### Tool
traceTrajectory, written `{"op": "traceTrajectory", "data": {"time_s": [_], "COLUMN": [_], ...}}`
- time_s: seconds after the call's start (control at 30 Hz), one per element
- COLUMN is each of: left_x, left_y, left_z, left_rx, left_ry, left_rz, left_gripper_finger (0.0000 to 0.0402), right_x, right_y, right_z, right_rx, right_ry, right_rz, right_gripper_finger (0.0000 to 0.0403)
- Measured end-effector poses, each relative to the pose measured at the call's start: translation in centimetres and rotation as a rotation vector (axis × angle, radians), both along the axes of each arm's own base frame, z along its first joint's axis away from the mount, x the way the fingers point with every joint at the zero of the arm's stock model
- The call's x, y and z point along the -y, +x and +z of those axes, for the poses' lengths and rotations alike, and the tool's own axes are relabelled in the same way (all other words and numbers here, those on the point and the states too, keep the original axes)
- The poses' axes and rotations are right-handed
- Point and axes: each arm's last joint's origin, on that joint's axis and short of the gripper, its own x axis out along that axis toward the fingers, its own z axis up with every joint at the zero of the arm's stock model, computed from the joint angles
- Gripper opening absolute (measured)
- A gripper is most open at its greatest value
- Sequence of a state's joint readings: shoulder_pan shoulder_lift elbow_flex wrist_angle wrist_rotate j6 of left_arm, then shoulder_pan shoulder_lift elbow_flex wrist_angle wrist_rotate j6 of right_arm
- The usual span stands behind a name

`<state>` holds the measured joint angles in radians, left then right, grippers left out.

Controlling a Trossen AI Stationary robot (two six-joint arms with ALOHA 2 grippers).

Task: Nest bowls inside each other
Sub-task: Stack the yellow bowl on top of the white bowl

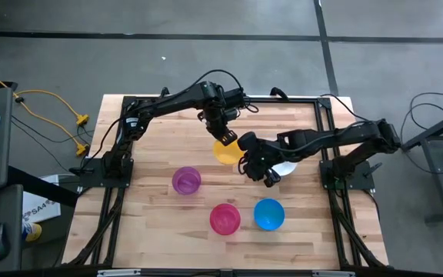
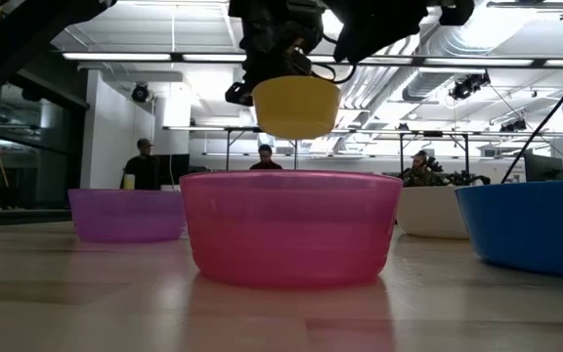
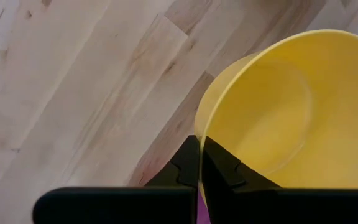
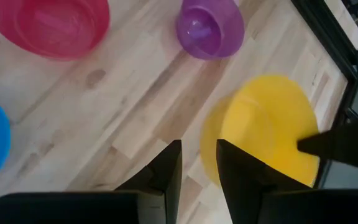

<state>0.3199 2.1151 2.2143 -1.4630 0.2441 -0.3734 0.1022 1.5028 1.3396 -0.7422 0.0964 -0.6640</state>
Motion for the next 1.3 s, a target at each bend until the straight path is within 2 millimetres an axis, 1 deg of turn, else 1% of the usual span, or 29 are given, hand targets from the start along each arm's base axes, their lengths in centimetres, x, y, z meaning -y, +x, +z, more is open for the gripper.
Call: {"op": "traceTrajectory", "data": {"time_s": [0.3,0.7,0.83,1.0,1.13,1.3], "left_x": [-0.1,0.0,0.0,0.7,2.0,3.3], "left_y": [0.2,0.1,0.0,0.2,0.5,0.8], "left_z": [0.0,0.0,0.0,0.0,0.0,0.0], "left_rx": [0.015,-0.005,-0.018,-0.005,0.005,0.008], "left_ry": [0.006,-0.019,-0.023,-0.008,0.009,0.031], "left_rz": [0.042,0.081,0.077,0.000,-0.098,-0.168], "left_gripper_finger": [0.0000,0.0000,0.0000,0.0000,0.0000,0.0000], "right_x": [-0.3,-0.3,-0.4,-1.1,-2.1,-3.5], "right_y": [0.4,0.4,0.4,0.0,-0.2,-0.5], "right_z": [0.3,0.4,0.3,0.1,0.1,0.0], "right_rx": [0.051,0.058,0.049,0.013,-0.002,-0.005], "right_ry": [0.049,0.079,0.117,0.124,0.123,0.126], "right_rz": [-0.007,-0.035,-0.026,-0.007,0.032,0.064], "right_gripper_finger": [0.0093,0.0093,0.0093,0.0093,0.0093,0.0093]}}
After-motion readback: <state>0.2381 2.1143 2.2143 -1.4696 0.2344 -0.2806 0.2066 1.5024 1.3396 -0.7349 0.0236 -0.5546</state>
